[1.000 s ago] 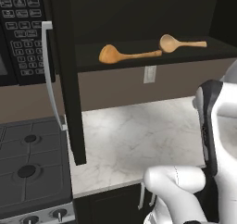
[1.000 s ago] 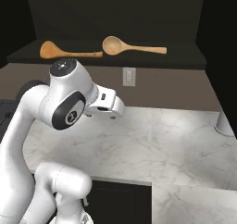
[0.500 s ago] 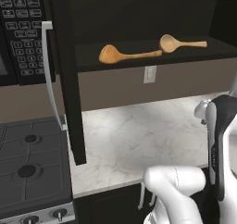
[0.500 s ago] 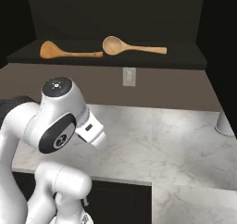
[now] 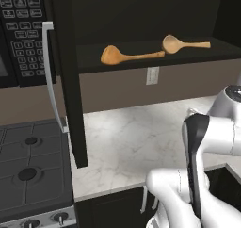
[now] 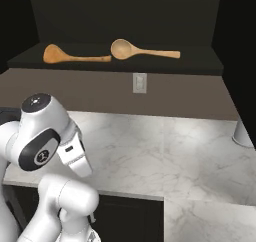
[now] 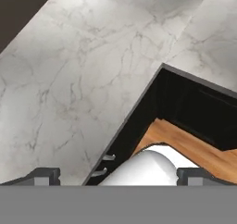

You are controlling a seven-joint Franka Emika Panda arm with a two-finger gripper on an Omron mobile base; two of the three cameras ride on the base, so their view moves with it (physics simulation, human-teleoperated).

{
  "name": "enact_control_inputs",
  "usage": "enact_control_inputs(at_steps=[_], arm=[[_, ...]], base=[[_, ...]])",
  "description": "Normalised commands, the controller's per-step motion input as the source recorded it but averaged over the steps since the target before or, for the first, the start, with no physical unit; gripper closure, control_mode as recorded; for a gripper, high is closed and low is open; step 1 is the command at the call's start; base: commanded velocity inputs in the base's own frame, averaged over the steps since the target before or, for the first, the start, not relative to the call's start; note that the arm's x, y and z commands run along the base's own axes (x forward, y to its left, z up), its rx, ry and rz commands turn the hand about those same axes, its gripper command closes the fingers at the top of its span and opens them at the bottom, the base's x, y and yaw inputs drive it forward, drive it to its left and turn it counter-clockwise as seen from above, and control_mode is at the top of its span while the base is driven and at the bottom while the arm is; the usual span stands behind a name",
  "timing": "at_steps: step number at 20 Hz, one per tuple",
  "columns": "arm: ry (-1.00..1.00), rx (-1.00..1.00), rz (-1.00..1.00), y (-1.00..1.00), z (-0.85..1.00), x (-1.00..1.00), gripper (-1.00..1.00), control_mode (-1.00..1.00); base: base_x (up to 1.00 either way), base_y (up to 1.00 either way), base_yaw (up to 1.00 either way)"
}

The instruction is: Organize the utensils by type. Pick up the wooden spoons from the counter and place them in the open cabinet. Then pick up the metallic utensils from the counter and place them in the open drawer.

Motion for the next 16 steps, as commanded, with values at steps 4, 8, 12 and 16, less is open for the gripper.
enact_control_inputs(at_steps=[4, 8, 12, 16], arm=[[0.01, -0.03, -0.06, 0.23, -0.19, -0.01, -1.00, -1.00], [0.00, -0.08, 0.03, 0.04, -0.05, -0.07, -1.00, -1.00], [0.00, 0.00, 0.00, 0.00, 0.00, 0.00, -1.00, 1.00], [0.00, 0.00, 0.00, 0.00, 0.00, 0.00, -1.00, 1.00]], base=[[0.00, 0.00, 0.00], [0.00, 0.00, 0.00], [-0.47, 0.10, 0.10], [-0.65, 0.09, 0.03]])
